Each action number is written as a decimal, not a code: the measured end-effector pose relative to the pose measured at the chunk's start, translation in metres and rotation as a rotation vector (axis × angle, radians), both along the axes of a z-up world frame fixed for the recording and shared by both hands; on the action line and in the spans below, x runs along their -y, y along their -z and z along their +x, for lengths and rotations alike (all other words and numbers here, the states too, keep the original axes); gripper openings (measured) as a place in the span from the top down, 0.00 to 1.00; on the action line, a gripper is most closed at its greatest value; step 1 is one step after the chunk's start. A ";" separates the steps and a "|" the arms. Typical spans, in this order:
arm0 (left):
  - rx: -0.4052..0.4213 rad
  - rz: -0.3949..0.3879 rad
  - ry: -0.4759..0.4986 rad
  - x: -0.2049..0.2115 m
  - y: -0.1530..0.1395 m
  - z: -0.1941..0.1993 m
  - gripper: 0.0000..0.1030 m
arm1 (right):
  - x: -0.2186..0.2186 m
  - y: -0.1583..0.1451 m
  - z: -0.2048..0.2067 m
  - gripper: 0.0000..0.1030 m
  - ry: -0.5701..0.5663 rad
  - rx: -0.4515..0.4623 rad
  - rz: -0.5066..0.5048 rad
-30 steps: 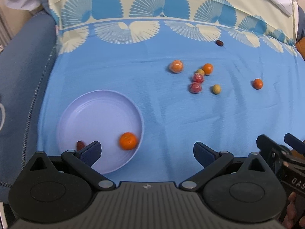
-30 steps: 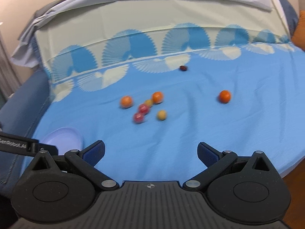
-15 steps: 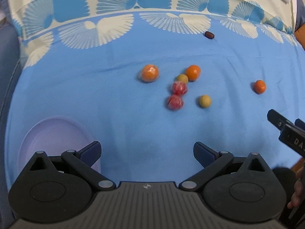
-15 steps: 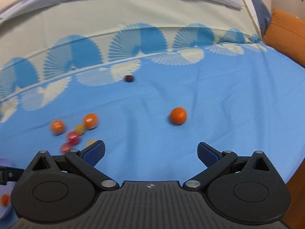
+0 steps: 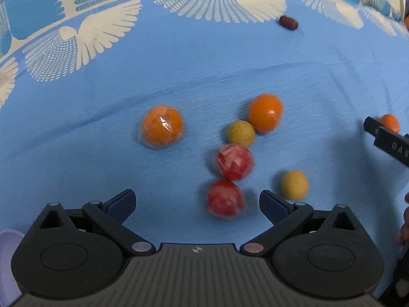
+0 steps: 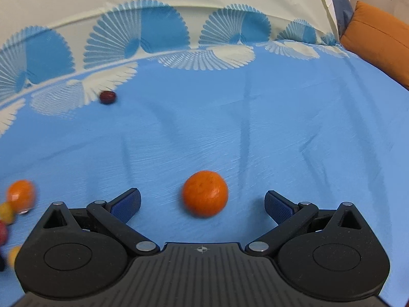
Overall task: Organize fruits
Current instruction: 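Grasp a red plum with the left tool while the right tool grasps a mandarin, then carry the plum and mandarin over the plate with both tools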
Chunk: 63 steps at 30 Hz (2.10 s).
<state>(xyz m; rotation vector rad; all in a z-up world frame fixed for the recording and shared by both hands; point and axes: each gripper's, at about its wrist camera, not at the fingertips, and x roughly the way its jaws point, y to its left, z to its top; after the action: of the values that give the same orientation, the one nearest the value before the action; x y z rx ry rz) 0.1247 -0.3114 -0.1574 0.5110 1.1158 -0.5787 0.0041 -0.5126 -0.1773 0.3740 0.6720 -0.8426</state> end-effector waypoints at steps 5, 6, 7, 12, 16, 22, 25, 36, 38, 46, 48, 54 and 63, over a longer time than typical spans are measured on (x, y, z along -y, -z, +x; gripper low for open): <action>-0.016 0.015 0.006 0.001 0.005 0.007 0.01 | -0.003 0.006 0.004 0.20 -0.051 0.011 -0.052; 0.006 0.001 0.009 -0.001 0.003 0.004 0.17 | -0.006 0.003 0.002 0.50 -0.059 0.023 -0.059; 0.018 -0.014 0.020 -0.001 -0.001 0.001 0.29 | -0.007 -0.001 0.002 0.65 -0.053 0.008 -0.067; -0.025 -0.043 0.052 -0.007 -0.014 -0.009 0.72 | -0.023 -0.026 -0.017 0.65 -0.032 0.036 0.075; -0.002 -0.062 0.065 -0.028 -0.036 -0.023 0.72 | -0.073 -0.057 -0.049 0.65 -0.114 0.084 0.106; 0.060 -0.119 0.024 -0.094 -0.092 -0.062 0.72 | -0.145 -0.101 -0.093 0.65 -0.255 0.129 0.118; 0.079 -0.120 -0.010 -0.132 -0.113 -0.079 0.72 | -0.179 -0.122 -0.108 0.65 -0.317 0.154 0.116; 0.108 -0.168 -0.084 -0.224 -0.167 -0.131 0.72 | -0.275 -0.175 -0.146 0.64 -0.508 0.207 0.080; 0.122 -0.185 -0.089 -0.235 -0.175 -0.139 0.72 | -0.290 -0.177 -0.150 0.64 -0.539 0.199 0.076; 0.136 -0.204 -0.142 -0.280 -0.188 -0.160 0.72 | -0.331 -0.187 -0.158 0.64 -0.616 0.181 0.008; 0.138 -0.207 -0.158 -0.291 -0.189 -0.162 0.72 | -0.335 -0.190 -0.159 0.64 -0.624 0.182 -0.002; 0.154 -0.222 -0.193 -0.318 -0.194 -0.166 0.72 | -0.346 -0.194 -0.158 0.64 -0.646 0.177 -0.023; 0.185 -0.253 -0.253 -0.350 -0.200 -0.173 0.72 | -0.364 -0.189 -0.145 0.64 -0.701 0.150 -0.020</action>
<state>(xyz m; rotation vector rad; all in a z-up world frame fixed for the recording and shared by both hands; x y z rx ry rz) -0.0481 0.0388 0.0427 0.1954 0.8986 -0.4330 -0.1410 -0.1489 0.0112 0.1577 0.5954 -0.1522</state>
